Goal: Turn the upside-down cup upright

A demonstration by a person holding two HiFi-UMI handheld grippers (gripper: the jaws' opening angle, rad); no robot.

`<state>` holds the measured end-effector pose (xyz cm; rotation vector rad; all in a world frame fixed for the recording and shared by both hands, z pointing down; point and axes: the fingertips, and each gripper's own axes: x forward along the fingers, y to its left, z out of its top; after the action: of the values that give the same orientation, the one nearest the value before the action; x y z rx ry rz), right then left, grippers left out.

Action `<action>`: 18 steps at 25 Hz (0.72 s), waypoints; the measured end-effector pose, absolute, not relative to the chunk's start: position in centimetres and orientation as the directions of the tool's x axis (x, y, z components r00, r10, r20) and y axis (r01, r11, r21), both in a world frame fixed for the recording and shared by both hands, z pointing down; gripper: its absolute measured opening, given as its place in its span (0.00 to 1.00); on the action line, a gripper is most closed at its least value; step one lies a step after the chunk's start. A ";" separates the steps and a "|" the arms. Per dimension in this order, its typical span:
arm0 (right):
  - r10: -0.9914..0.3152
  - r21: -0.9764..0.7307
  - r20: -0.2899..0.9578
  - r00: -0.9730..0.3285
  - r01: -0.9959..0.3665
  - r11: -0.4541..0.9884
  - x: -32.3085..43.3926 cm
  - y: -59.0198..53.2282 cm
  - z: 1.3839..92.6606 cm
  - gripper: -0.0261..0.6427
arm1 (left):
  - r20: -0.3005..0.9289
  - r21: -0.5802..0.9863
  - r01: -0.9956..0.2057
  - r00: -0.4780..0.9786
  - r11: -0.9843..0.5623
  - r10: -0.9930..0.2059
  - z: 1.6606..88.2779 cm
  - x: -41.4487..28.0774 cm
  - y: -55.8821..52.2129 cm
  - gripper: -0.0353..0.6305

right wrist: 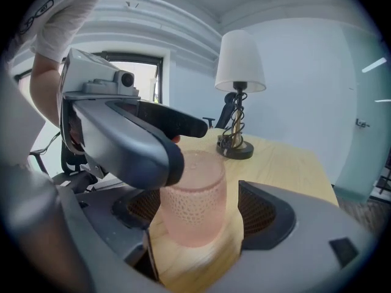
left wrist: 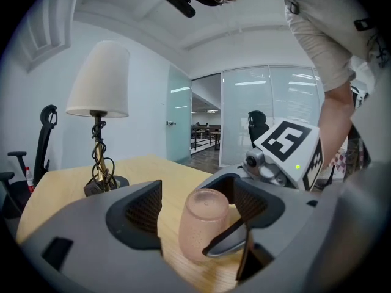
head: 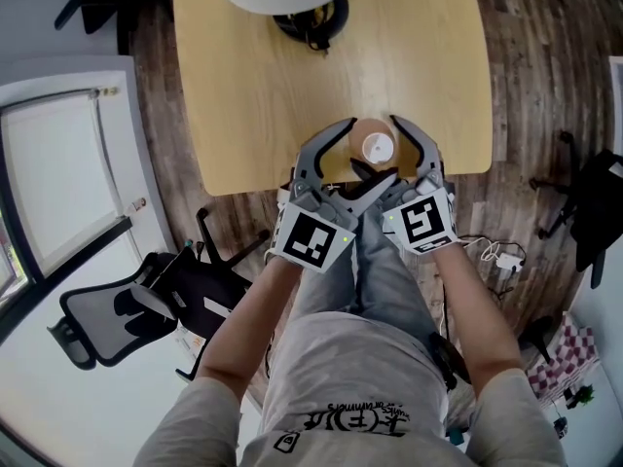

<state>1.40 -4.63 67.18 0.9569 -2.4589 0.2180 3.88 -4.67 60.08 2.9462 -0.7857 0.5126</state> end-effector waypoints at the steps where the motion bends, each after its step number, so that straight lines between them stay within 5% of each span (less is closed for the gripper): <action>1: -0.591 0.023 0.493 -0.638 -0.669 0.742 1.5 -4.5 66.5 0.59 | 0.322 -0.034 -0.496 0.816 -0.867 -0.480 59.3 3.5 -4.5 0.59; 8: -0.591 -0.042 0.442 -0.675 -0.673 0.738 2.4 -4.0 59.6 0.59 | 0.217 0.020 -0.555 0.814 -0.831 -0.538 52.2 1.7 -4.3 0.58; 10: -0.614 -0.037 0.403 -0.679 -0.682 0.730 2.9 -3.8 56.2 0.57 | 0.165 0.093 -0.589 0.804 -0.803 -0.571 49.2 1.2 -4.1 0.48; 15: -0.688 -0.055 0.298 -0.662 -0.731 0.680 3.9 -2.4 47.4 0.23 | 0.096 0.172 -0.614 0.789 -0.771 -0.607 42.2 0.1 -2.4 0.15; 18: -0.697 -0.097 0.279 -0.660 -0.742 0.663 4.1 -1.6 43.4 0.12 | 0.081 0.175 -0.613 0.789 -0.770 -0.610 39.6 -0.3 -1.6 0.09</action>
<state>4.09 -1.60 43.39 1.1686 -2.6617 0.2987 -0.28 -1.62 39.62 2.7864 -0.9625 0.0289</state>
